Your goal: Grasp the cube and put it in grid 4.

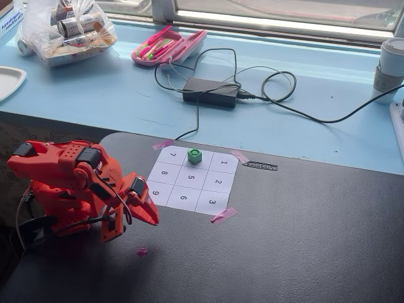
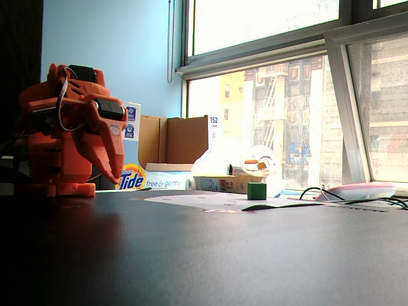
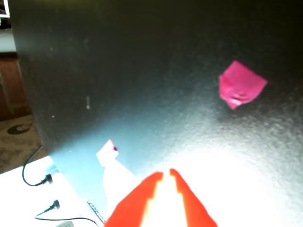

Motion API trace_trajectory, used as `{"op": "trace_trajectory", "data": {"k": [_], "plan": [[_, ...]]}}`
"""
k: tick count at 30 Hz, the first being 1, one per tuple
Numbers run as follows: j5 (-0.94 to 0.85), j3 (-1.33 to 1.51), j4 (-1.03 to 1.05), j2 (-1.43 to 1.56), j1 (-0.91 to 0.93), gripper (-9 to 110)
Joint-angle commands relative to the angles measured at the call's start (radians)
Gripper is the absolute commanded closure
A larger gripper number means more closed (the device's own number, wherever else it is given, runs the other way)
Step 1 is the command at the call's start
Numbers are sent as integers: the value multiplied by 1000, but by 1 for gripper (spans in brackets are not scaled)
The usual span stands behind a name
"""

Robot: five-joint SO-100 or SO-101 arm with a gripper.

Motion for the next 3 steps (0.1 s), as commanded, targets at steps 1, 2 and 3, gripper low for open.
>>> {"op": "trace_trajectory", "data": {"k": [1, 2, 3], "plan": [[2, 55, 2, 5, 2, 101], [2, 55, 2, 5, 2, 101], [2, 55, 2, 5, 2, 101]]}}
